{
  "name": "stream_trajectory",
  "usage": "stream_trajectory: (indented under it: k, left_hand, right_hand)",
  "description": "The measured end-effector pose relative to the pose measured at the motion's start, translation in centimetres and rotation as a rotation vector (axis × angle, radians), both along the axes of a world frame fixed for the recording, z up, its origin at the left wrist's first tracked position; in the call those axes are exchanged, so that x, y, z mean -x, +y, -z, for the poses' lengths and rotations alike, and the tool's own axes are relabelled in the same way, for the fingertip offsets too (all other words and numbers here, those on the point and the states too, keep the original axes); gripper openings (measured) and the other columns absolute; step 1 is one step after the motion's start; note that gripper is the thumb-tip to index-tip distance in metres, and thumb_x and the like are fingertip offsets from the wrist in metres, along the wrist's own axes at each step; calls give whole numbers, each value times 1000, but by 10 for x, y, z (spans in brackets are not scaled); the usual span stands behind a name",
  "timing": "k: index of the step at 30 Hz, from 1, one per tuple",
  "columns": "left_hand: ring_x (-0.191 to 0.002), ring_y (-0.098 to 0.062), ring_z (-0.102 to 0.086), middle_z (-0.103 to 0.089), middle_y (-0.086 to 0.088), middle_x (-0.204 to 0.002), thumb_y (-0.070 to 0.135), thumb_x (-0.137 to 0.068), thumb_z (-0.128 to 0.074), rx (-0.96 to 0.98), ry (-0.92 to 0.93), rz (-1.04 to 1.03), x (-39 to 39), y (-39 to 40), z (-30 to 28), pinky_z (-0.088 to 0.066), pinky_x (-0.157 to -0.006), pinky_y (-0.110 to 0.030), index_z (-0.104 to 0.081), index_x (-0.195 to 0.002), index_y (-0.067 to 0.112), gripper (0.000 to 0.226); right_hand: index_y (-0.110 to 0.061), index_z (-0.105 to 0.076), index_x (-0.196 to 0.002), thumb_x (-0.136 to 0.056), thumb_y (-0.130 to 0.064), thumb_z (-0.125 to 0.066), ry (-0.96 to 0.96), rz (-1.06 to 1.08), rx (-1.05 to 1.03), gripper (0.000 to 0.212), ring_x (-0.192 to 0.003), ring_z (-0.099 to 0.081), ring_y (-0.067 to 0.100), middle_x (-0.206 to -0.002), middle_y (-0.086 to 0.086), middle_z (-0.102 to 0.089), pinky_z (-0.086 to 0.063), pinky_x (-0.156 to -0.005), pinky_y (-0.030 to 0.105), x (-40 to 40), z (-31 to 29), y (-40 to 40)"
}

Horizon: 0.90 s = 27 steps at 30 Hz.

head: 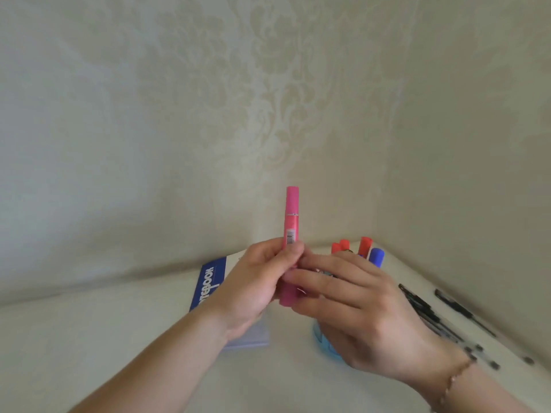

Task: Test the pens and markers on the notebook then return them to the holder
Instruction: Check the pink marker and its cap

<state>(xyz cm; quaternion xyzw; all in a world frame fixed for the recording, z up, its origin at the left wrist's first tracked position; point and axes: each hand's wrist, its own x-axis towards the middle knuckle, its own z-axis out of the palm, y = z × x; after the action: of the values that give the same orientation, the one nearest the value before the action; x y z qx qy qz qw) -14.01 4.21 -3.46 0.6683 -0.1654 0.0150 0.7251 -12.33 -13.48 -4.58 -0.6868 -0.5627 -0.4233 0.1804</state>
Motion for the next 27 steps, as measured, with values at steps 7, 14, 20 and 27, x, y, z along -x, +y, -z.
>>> stream_trajectory:
  k: [7,14,20,27]
  left_hand:
    - [-82,-10,-57,-59,10,-90,31,-100,-45,-769,-666,-78,12,6,23,-48,-73,-30,-56,-110,19,19]
    - [-65,9,-39,-42,22,-76,30,-99,-42,-916,-759,-98,14,20,29,-29,-60,-8,-45,-96,29,5]
    - [-49,-3,-36,-37,21,-58,34,-99,-41,-856,-671,28,24,24,27,-22,-51,-15,-43,-90,31,9]
    - [-48,-8,-33,-33,12,-53,37,-96,-54,-752,-480,202,27,33,32,-23,-51,-17,-53,-93,29,9]
  right_hand:
    - [-23,-45,-66,-72,-68,-64,862,83,-434,49,-48,-34,7,-50,-5,-40,-30,-45,24,28,-16,7]
    - [-15,-47,-61,-79,-26,-72,1129,-88,-459,33,-48,-33,14,-47,-5,-45,-27,-46,33,31,-5,17]
    - [-13,-41,-60,-76,-33,-67,1090,-142,-382,36,-47,-30,25,-50,16,-49,-24,-44,34,30,-1,16]
    - [-20,-47,-58,-76,-29,-69,1007,-160,-248,29,-43,-37,9,-48,-5,-47,-28,-43,21,33,2,10]
